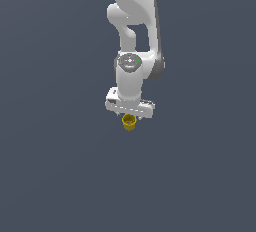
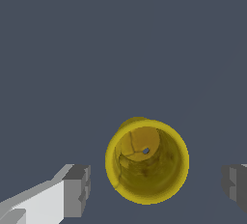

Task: Pick up the object and move it to a goal position.

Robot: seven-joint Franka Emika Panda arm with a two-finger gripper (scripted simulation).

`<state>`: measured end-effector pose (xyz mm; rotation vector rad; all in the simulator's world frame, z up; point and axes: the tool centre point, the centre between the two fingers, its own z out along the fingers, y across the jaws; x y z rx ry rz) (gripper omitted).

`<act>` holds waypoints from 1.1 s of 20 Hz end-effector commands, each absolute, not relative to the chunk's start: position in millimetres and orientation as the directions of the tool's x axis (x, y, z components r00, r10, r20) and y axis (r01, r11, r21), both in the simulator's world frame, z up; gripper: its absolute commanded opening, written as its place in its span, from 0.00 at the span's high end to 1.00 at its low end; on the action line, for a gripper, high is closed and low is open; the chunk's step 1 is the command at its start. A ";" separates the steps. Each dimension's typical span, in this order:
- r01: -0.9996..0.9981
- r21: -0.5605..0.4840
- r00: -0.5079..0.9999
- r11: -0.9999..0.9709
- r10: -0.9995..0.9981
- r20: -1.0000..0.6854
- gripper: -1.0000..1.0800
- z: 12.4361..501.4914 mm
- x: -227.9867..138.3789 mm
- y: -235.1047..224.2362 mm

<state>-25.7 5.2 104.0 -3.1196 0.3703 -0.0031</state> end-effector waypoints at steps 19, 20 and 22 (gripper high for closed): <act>-0.257 0.000 0.966 -0.966 -0.257 0.000 0.04 50.6 -31.0 6.6; -0.257 0.000 0.966 -0.966 -0.257 0.000 0.04 48.6 -30.7 6.7; -0.257 0.000 0.966 -0.966 -0.257 0.000 0.04 46.7 -30.3 6.8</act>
